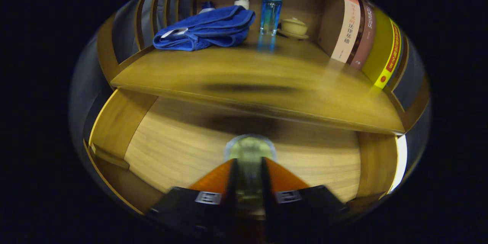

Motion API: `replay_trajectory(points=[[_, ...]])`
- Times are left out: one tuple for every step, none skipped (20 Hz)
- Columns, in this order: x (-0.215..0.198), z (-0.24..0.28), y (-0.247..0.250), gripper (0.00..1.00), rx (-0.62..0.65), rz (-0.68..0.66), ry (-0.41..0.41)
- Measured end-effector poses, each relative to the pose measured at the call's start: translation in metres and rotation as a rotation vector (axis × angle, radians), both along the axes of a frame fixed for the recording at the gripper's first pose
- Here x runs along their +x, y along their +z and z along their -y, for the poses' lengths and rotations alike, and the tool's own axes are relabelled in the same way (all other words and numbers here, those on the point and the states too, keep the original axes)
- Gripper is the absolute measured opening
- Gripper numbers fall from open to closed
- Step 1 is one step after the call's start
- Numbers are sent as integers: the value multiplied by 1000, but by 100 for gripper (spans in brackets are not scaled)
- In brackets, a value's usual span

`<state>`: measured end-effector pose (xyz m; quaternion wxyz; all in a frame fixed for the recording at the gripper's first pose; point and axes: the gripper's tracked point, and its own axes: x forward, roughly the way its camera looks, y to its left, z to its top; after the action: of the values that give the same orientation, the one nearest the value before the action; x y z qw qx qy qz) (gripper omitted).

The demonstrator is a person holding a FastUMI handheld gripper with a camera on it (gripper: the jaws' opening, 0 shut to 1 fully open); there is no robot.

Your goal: Pull open the drawer, take out the items inside it, and place them on the countertop above the cabinet.

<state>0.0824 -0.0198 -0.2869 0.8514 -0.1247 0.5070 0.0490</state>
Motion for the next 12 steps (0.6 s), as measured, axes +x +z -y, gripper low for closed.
replay_trajectory(points=[[1,3,2,27,0,10,-7],[0,-1,8,27,13,21,-8],[0,-3,15,27,25,34,-9],[-1,-4,25,27,34,52,-3],[-2,-6,34,27,43,72,9],[-3,-9,43,27,52,90,21],[-4,-13,53,27,64,107,34],[-5,-19,64,27,77,127,46],[-6,-24,75,27,90,148,61],[-7,-28,86,27,101,170,76],[-6,-33,99,27,112,197,87],[-4,-37,111,27,125,225,94]])
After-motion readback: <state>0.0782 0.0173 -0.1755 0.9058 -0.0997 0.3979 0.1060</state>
